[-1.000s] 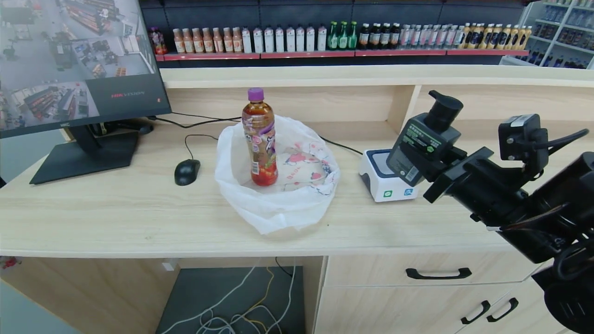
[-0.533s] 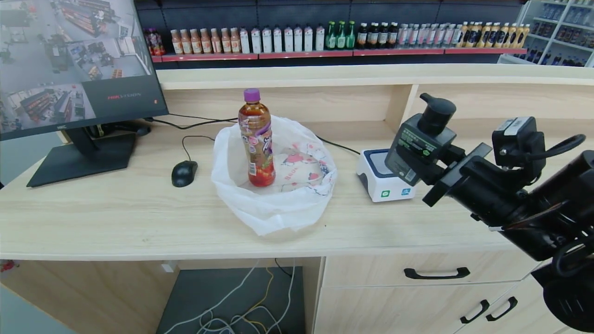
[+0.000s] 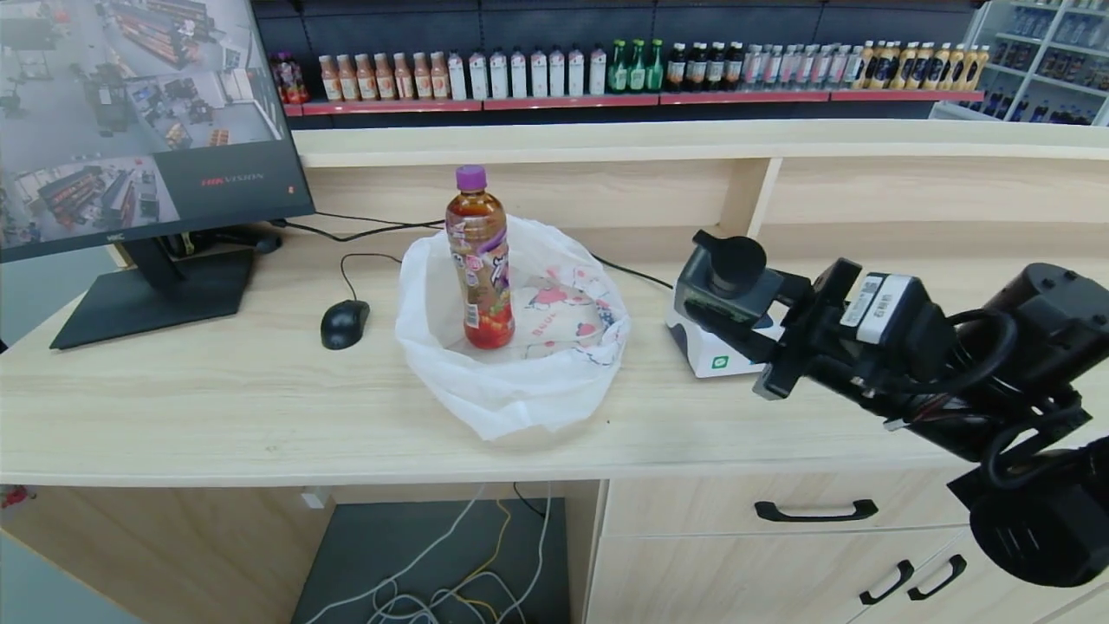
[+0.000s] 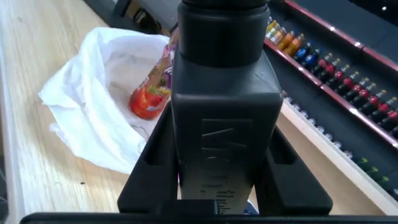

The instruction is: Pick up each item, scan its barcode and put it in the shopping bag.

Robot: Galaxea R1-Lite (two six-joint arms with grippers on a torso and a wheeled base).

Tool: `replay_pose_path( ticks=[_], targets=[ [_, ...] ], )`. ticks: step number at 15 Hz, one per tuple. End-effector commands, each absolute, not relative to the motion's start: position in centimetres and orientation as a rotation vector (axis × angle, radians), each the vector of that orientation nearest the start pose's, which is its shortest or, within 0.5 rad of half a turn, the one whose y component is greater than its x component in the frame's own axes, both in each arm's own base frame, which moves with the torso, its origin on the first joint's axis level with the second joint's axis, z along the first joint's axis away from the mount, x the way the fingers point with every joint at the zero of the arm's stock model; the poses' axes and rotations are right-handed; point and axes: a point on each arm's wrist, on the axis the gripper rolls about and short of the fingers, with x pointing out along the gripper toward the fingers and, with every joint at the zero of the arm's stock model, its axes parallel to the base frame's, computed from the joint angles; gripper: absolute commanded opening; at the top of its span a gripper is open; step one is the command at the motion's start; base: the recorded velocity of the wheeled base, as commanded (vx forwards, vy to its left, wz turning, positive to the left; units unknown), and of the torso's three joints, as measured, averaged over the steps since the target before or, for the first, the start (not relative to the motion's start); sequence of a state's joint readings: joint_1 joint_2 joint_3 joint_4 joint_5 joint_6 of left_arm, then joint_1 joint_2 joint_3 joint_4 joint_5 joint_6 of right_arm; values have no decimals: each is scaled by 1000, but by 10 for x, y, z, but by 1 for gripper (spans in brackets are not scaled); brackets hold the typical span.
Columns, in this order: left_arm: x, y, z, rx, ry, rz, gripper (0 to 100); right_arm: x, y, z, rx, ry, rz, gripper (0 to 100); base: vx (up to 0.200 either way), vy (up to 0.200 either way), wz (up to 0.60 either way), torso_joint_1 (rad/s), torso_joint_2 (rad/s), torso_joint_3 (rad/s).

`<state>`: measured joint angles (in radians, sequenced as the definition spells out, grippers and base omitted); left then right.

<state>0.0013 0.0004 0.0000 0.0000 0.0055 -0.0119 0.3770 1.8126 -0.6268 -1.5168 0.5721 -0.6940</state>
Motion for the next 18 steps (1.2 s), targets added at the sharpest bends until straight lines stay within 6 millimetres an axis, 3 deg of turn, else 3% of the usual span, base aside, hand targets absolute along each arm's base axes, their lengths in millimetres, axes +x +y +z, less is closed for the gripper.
replay_pose_path(
  ticks=[1,4,9,18],
  targets=[
    [-23,0,75,-12,0,8,100,293,127,172,-721,-628,710,0,0,0,0,0,0,0],
    [-23,0,75,-12,0,8,100,319,127,171,-818,-695,640,0,0,0,0,0,0,0],
    [-23,0,75,-12,0,8,100,345,95,169,-992,-769,601,0,0,0,0,0,0,0],
    [-23,0,75,-12,0,8,100,358,92,147,-1086,-801,665,0,0,0,0,0,0,0]
  ],
)
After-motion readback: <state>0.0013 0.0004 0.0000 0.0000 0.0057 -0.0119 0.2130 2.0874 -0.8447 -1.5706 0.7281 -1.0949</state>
